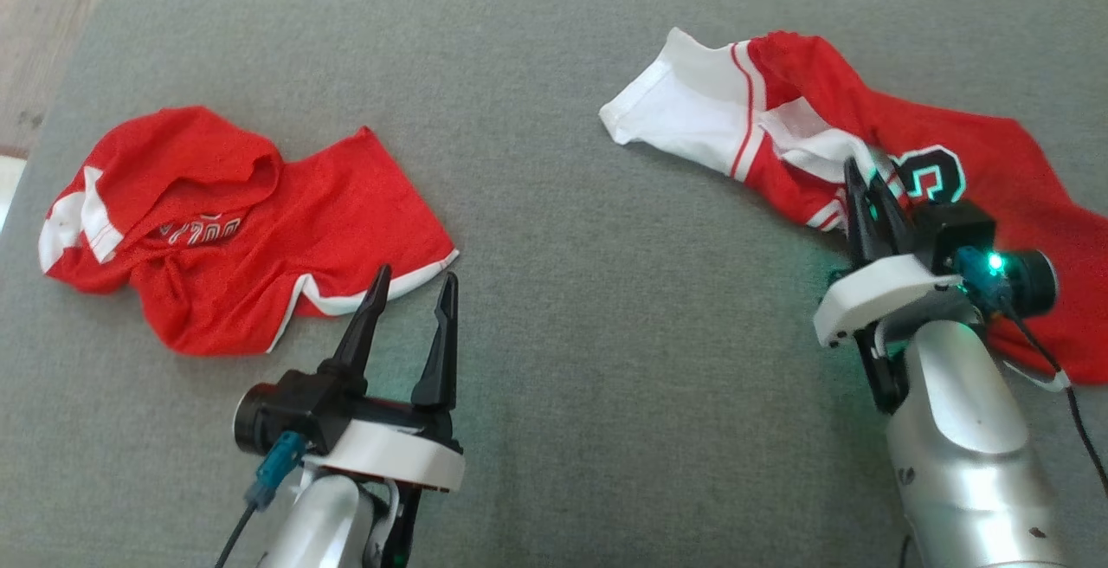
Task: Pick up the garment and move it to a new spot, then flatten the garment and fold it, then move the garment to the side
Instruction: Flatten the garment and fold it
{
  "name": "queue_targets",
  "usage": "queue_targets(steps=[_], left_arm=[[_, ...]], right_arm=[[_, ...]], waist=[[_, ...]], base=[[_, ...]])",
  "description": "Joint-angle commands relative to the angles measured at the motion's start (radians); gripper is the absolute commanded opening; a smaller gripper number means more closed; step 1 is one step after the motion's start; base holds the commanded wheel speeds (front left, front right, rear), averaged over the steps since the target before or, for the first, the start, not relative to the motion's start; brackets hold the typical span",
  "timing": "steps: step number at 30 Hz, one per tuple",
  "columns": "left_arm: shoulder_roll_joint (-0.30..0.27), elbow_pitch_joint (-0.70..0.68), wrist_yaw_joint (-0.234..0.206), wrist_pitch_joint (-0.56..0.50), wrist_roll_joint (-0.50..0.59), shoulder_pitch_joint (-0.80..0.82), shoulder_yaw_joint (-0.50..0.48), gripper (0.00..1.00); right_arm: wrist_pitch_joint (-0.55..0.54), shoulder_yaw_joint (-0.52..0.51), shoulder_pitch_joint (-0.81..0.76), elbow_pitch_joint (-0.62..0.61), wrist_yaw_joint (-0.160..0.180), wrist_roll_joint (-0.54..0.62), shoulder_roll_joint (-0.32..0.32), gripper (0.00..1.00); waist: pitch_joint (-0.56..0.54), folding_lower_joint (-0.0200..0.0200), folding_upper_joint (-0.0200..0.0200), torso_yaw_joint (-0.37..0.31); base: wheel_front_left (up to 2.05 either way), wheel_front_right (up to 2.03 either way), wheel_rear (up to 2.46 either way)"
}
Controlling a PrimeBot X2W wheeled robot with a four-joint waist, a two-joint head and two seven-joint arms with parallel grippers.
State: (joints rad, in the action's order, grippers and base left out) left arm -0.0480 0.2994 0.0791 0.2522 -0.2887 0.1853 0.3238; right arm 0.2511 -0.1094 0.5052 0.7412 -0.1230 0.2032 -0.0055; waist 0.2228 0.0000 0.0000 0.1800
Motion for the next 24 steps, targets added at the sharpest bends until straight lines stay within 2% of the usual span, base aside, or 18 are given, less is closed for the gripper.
queue_targets(steps=[1, 8, 17, 20, 24], left_arm=[[-0.002, -0.023, -0.002, 0.010, 0.007, 0.035, -0.031, 1.00], [-0.002, -0.016, -0.003, 0.010, 0.011, 0.013, -0.046, 1.00], [-0.002, -0.011, -0.005, 0.010, 0.010, -0.021, -0.065, 1.00], [-0.002, -0.014, -0.008, 0.010, 0.009, -0.034, -0.069, 1.00], [-0.002, -0.019, -0.012, 0.010, 0.008, -0.046, -0.071, 1.00]], right_arm=[[0.011, 0.047, 0.022, -0.050, -0.008, -0.037, 0.005, 0.00], [0.011, 0.236, -0.028, -0.196, -0.008, -0.234, 0.005, 0.00], [0.011, 0.496, -0.099, -0.376, -0.008, -0.373, 0.005, 0.00], [0.011, 0.598, -0.124, -0.392, -0.008, -0.387, 0.005, 0.00], [0.011, 0.713, -0.150, -0.339, -0.008, -0.412, 0.005, 0.00]], waist=[[-0.010, 0.0000, 0.0000, -0.009], [-0.062, 0.0000, 0.0000, -0.045], [-0.137, 0.0000, 0.0000, -0.060], [-0.154, 0.0000, 0.0000, -0.052], [-0.165, 0.0000, 0.0000, -0.036]], base=[[0.00, 0.00, 0.00], [0.00, 0.00, 0.00], [0.00, 0.00, 0.00], [0.00, 0.00, 0.00], [0.00, 0.00, 0.00]])
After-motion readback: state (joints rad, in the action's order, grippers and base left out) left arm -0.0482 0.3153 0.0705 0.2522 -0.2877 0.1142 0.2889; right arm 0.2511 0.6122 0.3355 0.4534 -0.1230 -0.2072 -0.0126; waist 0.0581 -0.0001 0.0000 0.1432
